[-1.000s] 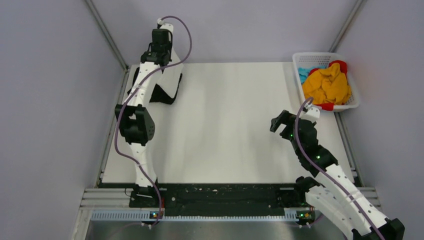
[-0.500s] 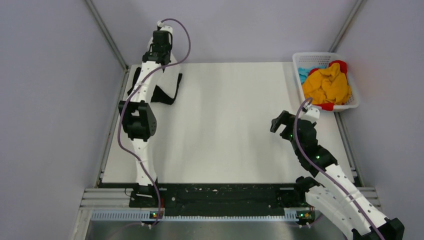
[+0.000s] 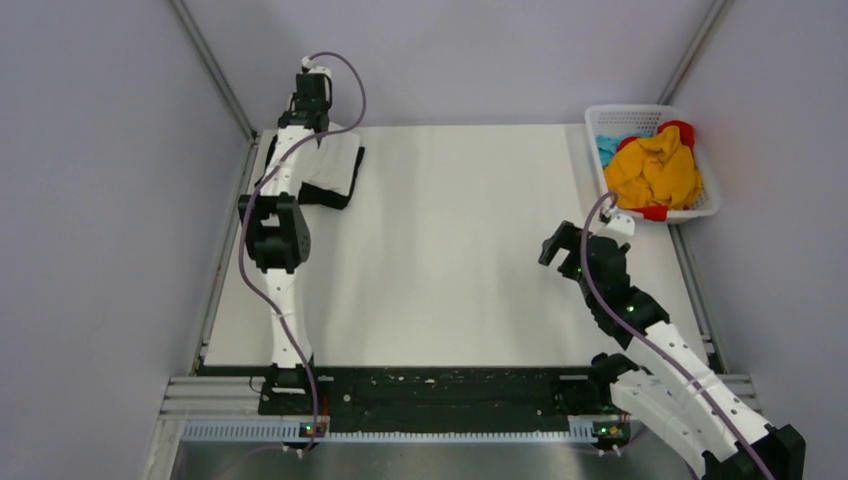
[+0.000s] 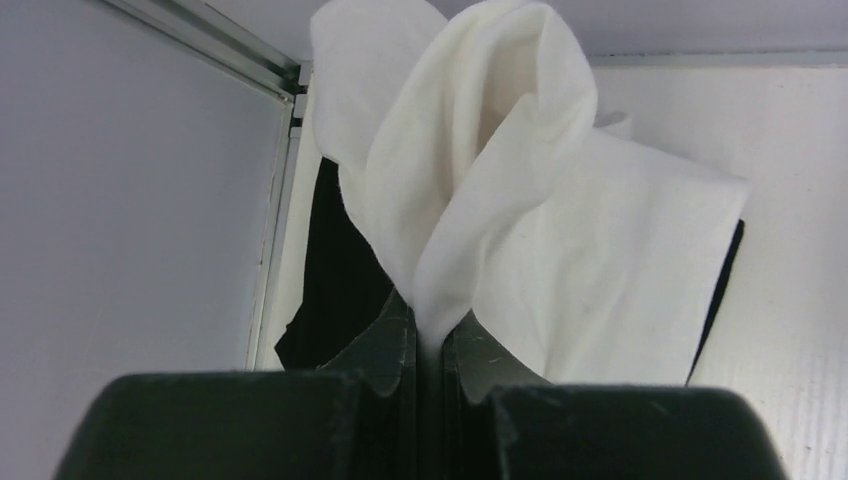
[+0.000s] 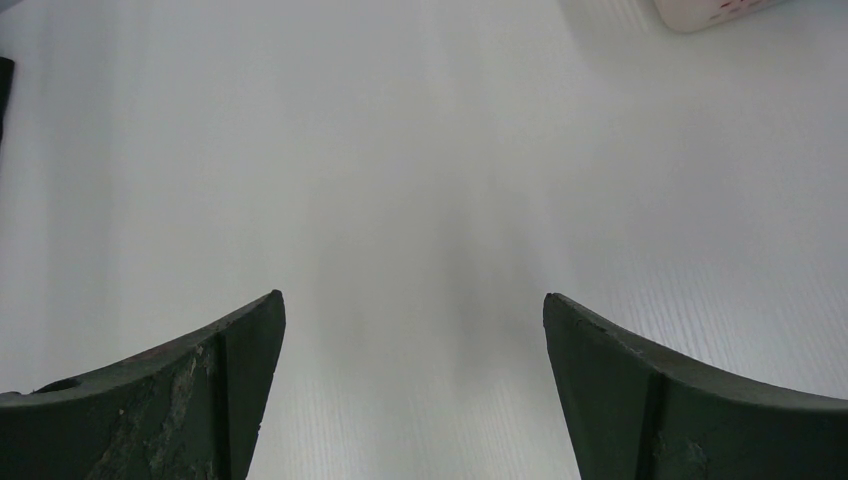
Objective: Fold and stack the t-shirts
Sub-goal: Put the neatly folded tshirt into the corner of the board with the left arm
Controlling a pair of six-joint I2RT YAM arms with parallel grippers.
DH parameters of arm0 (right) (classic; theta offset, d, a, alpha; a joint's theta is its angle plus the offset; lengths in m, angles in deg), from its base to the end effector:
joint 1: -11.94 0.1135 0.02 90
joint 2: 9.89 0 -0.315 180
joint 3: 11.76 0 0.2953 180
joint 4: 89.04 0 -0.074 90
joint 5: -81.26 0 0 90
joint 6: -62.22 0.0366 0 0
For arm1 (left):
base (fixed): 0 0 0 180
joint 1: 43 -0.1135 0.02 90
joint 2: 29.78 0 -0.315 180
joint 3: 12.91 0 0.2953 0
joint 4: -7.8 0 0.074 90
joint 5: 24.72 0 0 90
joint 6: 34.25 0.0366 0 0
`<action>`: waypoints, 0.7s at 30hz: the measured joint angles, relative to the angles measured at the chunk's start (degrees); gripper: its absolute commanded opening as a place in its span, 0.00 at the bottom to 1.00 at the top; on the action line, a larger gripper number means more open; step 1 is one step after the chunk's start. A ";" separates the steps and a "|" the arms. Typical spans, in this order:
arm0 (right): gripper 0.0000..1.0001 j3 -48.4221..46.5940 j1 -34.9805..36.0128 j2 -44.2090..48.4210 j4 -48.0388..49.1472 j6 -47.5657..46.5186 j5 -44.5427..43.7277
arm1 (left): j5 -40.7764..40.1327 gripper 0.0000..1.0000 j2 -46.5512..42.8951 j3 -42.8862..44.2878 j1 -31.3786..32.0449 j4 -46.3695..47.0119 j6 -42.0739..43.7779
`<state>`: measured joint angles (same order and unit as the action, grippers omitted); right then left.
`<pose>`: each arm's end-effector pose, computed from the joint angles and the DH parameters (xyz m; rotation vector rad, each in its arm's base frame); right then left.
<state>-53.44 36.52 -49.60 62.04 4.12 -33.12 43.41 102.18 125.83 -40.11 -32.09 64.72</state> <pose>0.1595 0.0563 0.2763 0.3891 1.9636 0.1983 0.6142 -0.0174 0.3236 -0.0017 2.1384 0.4714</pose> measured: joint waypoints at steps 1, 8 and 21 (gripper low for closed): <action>0.99 0.00 0.00 -0.20 0.02 0.02 0.00 | 0.00 0.01 0.11 0.04 -0.37 0.02 -0.04; 0.99 0.00 0.00 -1.86 0.04 -0.02 0.00 | 0.07 0.83 1.46 0.04 -3.74 0.57 -1.70; 0.99 -0.02 0.00 -0.42 -0.20 -0.61 2.21 | 9.46 0.99 -9.09 -7.04 -10.21 -0.15 -16.00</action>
<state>-53.46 36.52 -50.01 61.84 3.51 -30.91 52.87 93.08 118.79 -50.31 -32.24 48.73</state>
